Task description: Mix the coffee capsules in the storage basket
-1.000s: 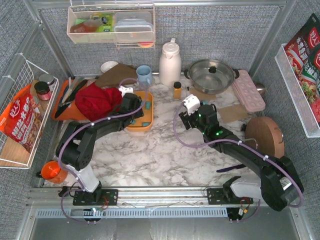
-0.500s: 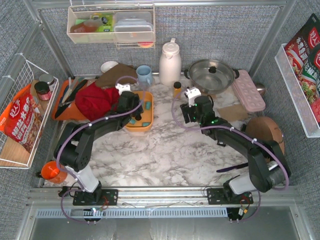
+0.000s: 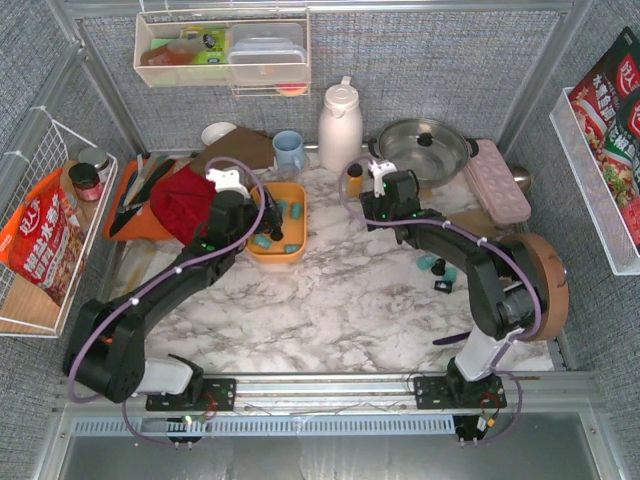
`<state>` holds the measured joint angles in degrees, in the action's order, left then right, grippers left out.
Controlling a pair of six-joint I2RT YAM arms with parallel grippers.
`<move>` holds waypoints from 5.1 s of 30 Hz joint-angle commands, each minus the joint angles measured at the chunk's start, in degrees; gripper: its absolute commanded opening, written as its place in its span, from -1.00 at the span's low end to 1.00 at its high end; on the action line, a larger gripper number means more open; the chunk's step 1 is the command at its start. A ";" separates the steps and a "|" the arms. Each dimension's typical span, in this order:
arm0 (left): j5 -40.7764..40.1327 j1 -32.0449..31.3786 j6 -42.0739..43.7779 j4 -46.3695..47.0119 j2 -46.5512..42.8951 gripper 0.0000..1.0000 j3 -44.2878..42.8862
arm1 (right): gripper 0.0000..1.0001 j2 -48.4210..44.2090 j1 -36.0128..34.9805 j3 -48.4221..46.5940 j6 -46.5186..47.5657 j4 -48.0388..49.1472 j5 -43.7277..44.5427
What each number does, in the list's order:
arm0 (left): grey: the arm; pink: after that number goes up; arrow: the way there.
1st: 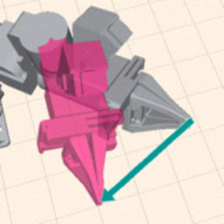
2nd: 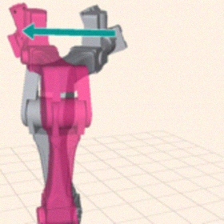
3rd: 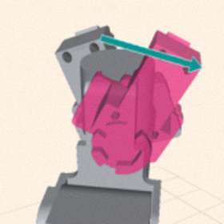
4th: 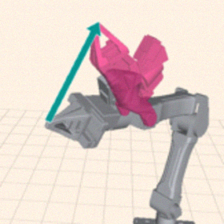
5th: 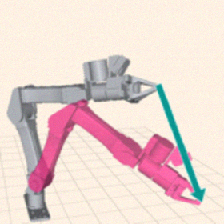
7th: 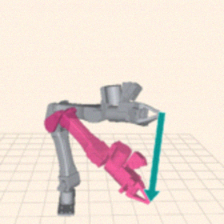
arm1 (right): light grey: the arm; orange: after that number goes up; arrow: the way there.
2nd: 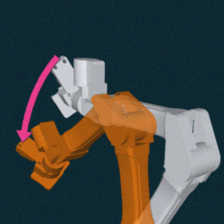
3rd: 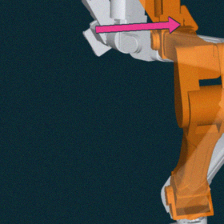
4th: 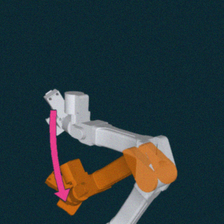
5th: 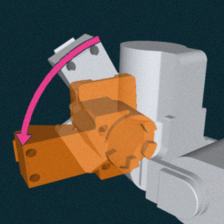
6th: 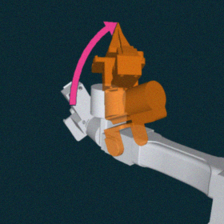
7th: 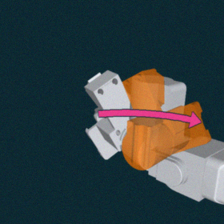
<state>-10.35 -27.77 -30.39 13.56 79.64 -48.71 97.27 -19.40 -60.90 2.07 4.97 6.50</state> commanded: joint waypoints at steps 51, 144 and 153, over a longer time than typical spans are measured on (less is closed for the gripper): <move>5.23 0.02 -0.42 -3.61 -11.56 0.99 6.25 | -0.50 28.11 6.57 -34.94 37.35 -35.71 -19.40; 17.99 -22.86 -5.58 1.44 9.35 -0.46 -11.81 | 0.09 -32.51 -3.21 29.65 22.81 25.11 -40.20; 9.56 -22.69 -2.34 -4.13 6.15 -0.46 -11.76 | 0.37 -33.76 -3.18 28.90 23.30 21.80 -36.86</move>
<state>5.69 -50.59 -35.20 12.97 87.35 -60.23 64.58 -22.61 -31.22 25.41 27.88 -32.56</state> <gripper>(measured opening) 0.476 0.679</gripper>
